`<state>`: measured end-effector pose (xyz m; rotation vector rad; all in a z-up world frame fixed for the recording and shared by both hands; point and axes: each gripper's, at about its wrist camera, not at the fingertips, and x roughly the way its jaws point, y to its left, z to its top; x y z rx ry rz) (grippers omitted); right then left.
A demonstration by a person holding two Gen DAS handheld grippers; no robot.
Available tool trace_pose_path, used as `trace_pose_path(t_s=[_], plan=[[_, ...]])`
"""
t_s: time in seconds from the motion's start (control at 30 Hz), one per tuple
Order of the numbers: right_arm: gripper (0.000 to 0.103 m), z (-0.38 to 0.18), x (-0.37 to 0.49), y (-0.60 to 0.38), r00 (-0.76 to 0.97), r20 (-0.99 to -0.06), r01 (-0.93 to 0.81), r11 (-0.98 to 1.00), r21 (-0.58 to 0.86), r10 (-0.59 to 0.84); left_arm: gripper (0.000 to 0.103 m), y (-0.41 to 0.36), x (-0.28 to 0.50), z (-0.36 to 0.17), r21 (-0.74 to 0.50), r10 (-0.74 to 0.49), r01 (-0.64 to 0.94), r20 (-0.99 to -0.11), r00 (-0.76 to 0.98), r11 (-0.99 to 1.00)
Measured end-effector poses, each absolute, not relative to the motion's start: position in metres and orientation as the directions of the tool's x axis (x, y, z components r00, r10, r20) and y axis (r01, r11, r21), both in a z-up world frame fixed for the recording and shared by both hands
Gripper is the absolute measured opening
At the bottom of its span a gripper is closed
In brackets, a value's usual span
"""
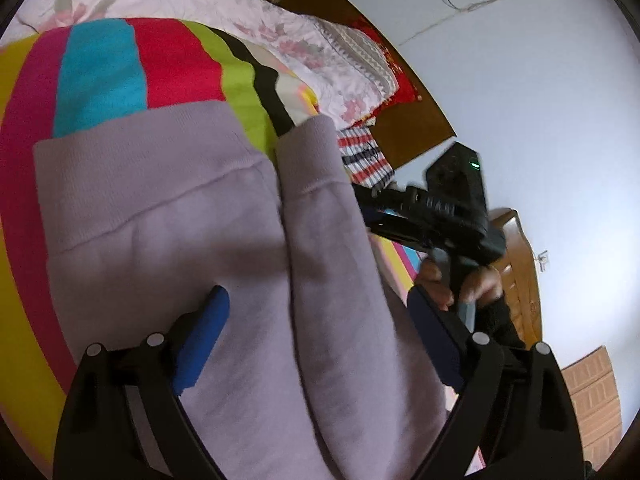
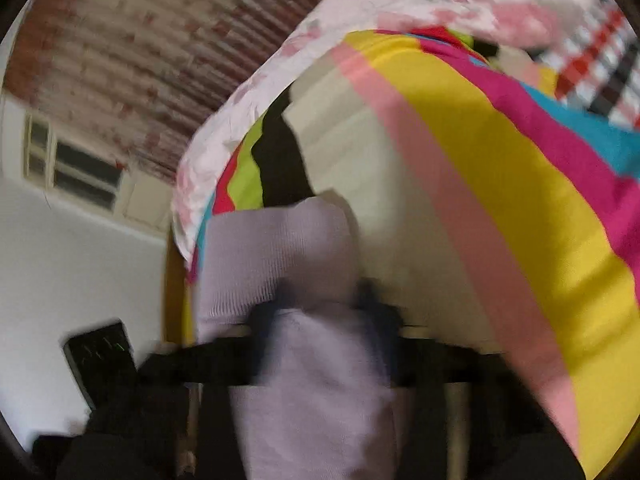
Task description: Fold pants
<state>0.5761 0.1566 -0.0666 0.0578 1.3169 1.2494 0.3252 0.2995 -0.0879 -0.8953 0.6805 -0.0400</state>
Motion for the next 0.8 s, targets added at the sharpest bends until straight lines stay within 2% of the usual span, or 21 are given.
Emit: trace_pose_path(t_s=[0.1, 0.17, 0.2, 0.27, 0.3, 0.33, 0.37, 0.43, 0.53, 0.6, 0.7, 0.77, 0.8], plan=[[0.017, -0.039, 0.561, 0.154, -0.187, -0.649, -0.708, 0.357, 0.610, 0.738, 0.090, 0.303, 0.327, -0.090, -0.735, -0.310, -0.237, -0.524, 0.793, 0.636], [0.017, -0.014, 0.554, 0.147, -0.172, -0.578, -0.718, 0.300, 0.629, 0.798, 0.090, 0.304, 0.326, -0.086, -0.733, -0.310, -0.234, -0.524, 0.793, 0.639], [0.017, -0.006, 0.553, 0.147, -0.156, -0.571, -0.727, 0.298, 0.619, 0.806, 0.090, 0.306, 0.323, -0.084, -0.736, -0.303, -0.241, -0.522, 0.797, 0.633], [0.031, -0.004, 0.552, 0.157, 0.050, -0.756, -0.776, 0.502, 0.382, 0.652, 0.090, 0.314, 0.311, -0.078, -0.726, -0.254, -0.276, -0.528, 0.810, 0.630], [0.046, -0.009, 0.554, 0.163, 0.156, -0.833, -0.770, 0.594, 0.235, 0.531, 0.090, 0.320, 0.300, -0.074, -0.696, -0.192, -0.322, -0.553, 0.811, 0.642], [0.051, -0.012, 0.554, 0.166, 0.205, -0.863, -0.763, 0.627, 0.155, 0.462, 0.090, 0.325, 0.290, -0.071, -0.671, -0.138, -0.357, -0.566, 0.813, 0.650], [0.051, -0.010, 0.551, 0.167, 0.215, -0.858, -0.770, 0.622, 0.145, 0.467, 0.090, 0.330, 0.280, -0.068, -0.645, -0.078, -0.394, -0.576, 0.813, 0.655], [0.051, 0.005, 0.536, 0.169, 0.167, -0.786, -0.808, 0.539, 0.237, 0.596, 0.090, 0.343, 0.259, -0.065, -0.601, 0.031, -0.468, -0.593, 0.804, 0.647], [0.051, 0.016, 0.507, 0.195, 0.004, -0.719, -0.863, 0.366, 0.348, 0.695, 0.089, 0.364, 0.251, -0.072, -0.586, 0.069, -0.517, -0.618, 0.783, 0.624], [0.050, 0.012, 0.489, 0.220, -0.050, -0.736, -0.891, 0.303, 0.339, 0.675, 0.086, 0.375, 0.255, -0.080, -0.594, 0.063, -0.531, -0.629, 0.775, 0.604], [0.048, -0.004, 0.474, 0.265, -0.111, -0.785, -0.909, 0.257, 0.328, 0.609, 0.073, 0.380, 0.278, -0.092, -0.564, 0.046, -0.532, -0.658, 0.752, 0.631], [0.046, -0.021, 0.469, 0.283, -0.070, -0.843, -0.928, 0.275, 0.251, 0.533, 0.072, 0.379, 0.283, -0.096, -0.538, 0.058, -0.531, -0.664, 0.745, 0.655], [0.041, -0.027, 0.469, 0.286, -0.053, -0.862, -0.931, 0.287, 0.225, 0.504, 0.072, 0.376, 0.285, -0.096, -0.515, 0.075, -0.527, -0.663, 0.745, 0.676]])
